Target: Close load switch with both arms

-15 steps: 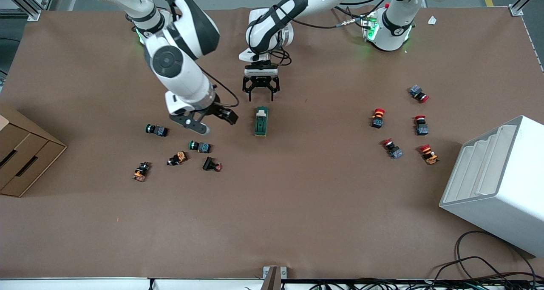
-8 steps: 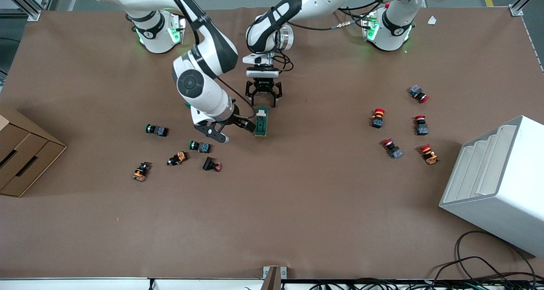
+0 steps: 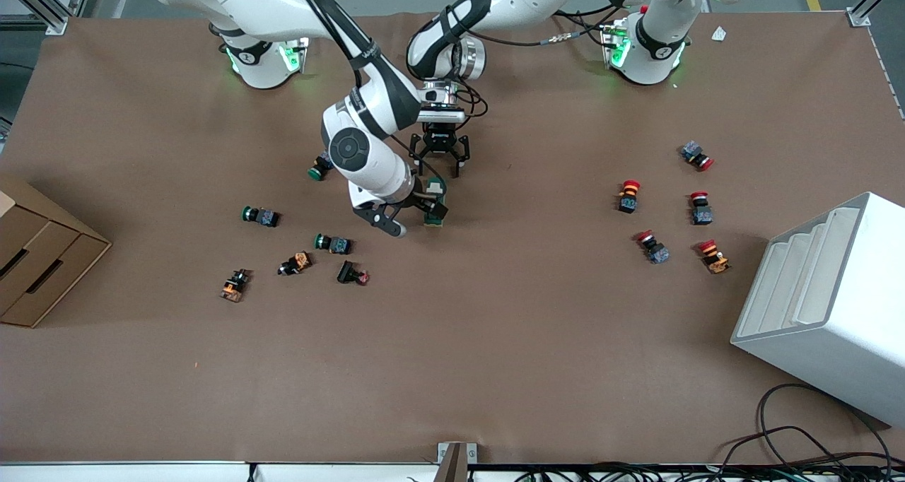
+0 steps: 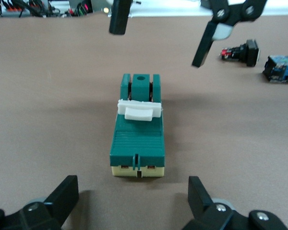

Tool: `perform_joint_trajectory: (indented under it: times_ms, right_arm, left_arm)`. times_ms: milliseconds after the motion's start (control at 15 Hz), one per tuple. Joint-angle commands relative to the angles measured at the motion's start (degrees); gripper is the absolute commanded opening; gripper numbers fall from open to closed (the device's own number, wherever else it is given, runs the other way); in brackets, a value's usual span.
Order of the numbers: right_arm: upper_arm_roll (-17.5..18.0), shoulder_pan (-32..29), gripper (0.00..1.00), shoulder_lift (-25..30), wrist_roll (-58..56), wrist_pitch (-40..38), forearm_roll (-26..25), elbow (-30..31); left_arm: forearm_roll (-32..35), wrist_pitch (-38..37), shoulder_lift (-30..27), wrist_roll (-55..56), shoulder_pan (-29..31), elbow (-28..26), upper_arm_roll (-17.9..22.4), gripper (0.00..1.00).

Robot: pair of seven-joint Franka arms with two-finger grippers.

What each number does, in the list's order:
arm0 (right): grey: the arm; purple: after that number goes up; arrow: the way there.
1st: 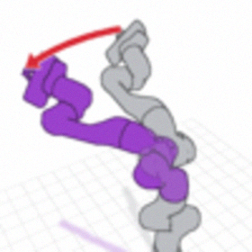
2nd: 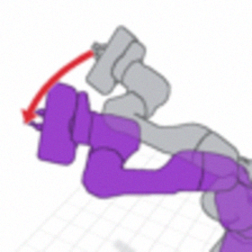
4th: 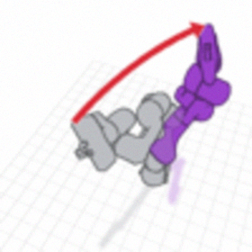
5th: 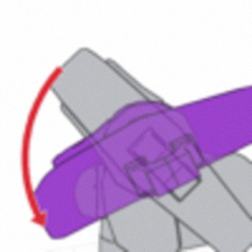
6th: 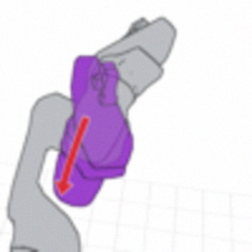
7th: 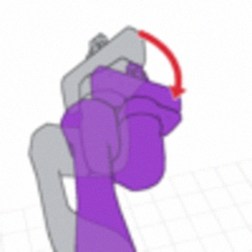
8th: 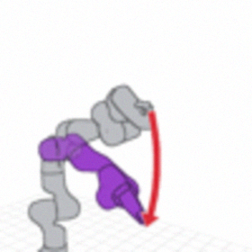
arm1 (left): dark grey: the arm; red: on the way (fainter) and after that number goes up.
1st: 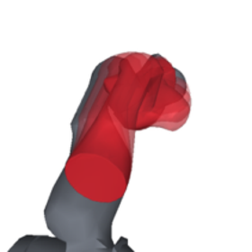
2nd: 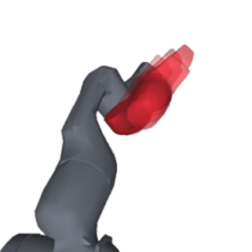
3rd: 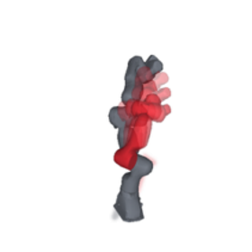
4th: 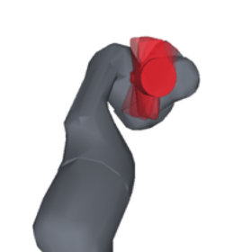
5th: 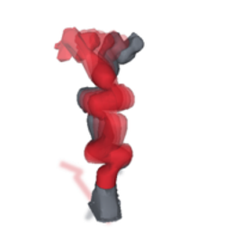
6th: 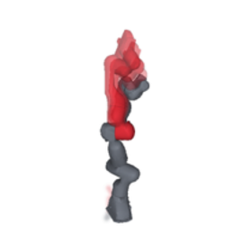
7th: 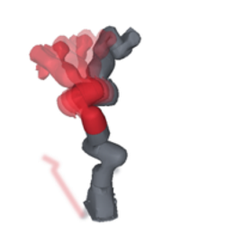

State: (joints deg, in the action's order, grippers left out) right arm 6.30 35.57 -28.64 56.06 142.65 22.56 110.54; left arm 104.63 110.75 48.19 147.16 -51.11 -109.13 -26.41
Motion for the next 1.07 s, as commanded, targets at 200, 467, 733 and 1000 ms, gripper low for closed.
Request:
perform_joint_trajectory:
  times_ms: [200,467,733,1000]
  right_arm:
    - [-0.41,3.45,1.00,-2.02,0.63,2.02,3.19,0.02]
    - [-0.41,4.77,1.00,-4.58,0.63,3.95,4.34,-0.33]
    - [-0.41,5.29,1.00,-4.58,2.64,3.95,5.39,-0.77]
    - [-0.41,5.91,1.00,-4.58,4.84,3.95,5.48,-1.56]
  left_arm:
    - [1.72,2.81,5.95,4.36,-0.75,0.93,0.75,1.00]
    - [1.72,2.72,6.65,3.93,-0.75,1.20,0.83,1.00]
    - [1.72,2.28,7.27,3.92,-0.84,1.20,0.83,1.00]
    - [1.72,2.19,7.18,4.01,-0.84,1.20,0.83,1.00]
